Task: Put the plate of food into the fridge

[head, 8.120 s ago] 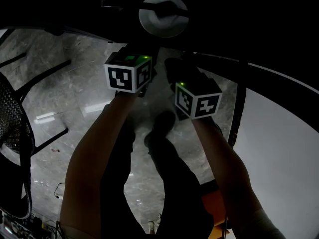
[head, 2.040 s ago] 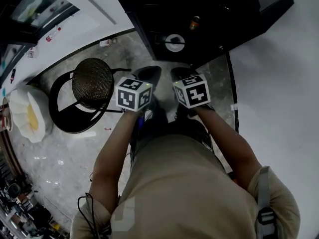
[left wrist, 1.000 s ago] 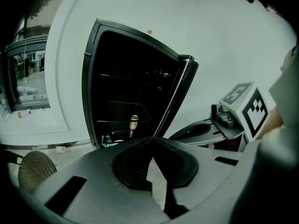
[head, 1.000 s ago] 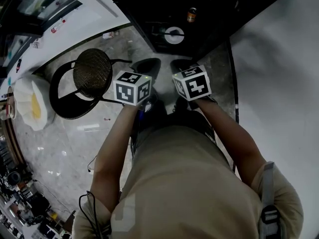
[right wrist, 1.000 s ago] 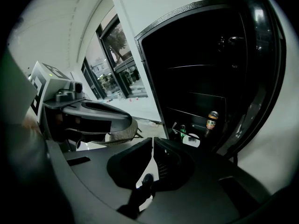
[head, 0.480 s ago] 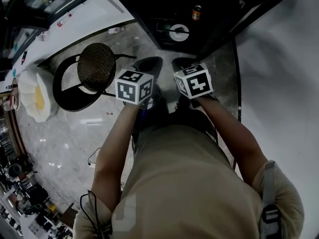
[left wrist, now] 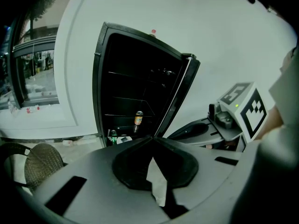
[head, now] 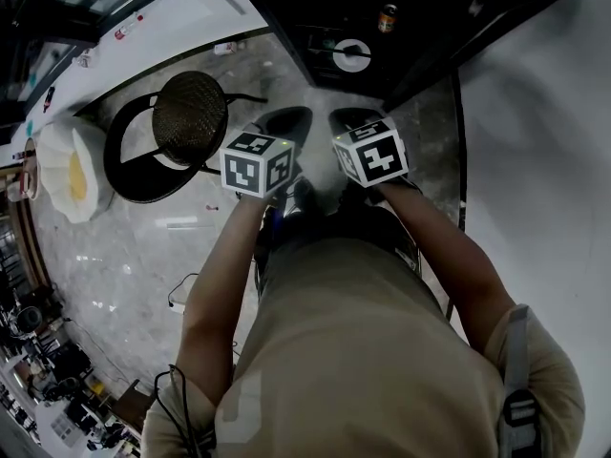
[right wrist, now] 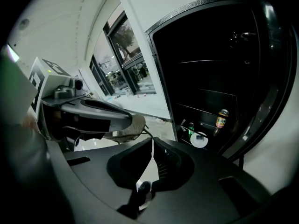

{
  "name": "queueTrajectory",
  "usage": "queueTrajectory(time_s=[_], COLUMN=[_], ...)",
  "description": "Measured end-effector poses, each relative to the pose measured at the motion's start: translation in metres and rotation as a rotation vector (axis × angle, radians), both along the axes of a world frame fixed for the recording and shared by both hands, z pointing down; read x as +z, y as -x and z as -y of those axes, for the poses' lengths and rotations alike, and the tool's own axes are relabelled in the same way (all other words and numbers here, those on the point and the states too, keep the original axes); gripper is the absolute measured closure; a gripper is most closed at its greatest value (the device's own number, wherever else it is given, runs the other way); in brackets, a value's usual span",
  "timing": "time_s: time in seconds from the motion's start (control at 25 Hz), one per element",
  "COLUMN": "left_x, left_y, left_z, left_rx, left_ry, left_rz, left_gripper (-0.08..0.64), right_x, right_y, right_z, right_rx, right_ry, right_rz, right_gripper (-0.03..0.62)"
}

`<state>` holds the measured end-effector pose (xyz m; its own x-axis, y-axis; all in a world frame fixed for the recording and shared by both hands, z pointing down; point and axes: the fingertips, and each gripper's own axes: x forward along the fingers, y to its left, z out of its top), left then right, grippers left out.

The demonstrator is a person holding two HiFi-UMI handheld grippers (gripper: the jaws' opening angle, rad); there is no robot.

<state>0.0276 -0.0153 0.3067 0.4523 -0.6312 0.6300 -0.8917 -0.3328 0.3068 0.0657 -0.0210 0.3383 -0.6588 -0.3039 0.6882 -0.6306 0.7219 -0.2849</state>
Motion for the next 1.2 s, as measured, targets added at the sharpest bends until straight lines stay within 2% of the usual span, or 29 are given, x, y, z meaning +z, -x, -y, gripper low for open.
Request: queueTrajectory(time_s=[0.56, 0.8, 1.2], left_x=[0.005, 0.004, -0.001], left_y=[0.041, 0.056, 0.062], left_z=[-0.02, -0.03, -0.043], left_rx=[0.004, 0.033, 0.101], left_ry=[-0.013, -0.024, -0.067], left_rz=[-0.045, -0.055, -0.08], left_gripper=[0.549, 0.549, 0.549], right_x=[0.003, -0.001, -0.004], right_y=[0.04, 0.05, 0.048], right_z=[-0.019, -0.024, -0.039], right_rx=[-0.004, 0.048, 0.149], right_ry=[-0.019, -0.022, -0.036], right_rz=[-0.052, -0.066, -0.081], right_gripper=[0.565, 0.565, 0.565])
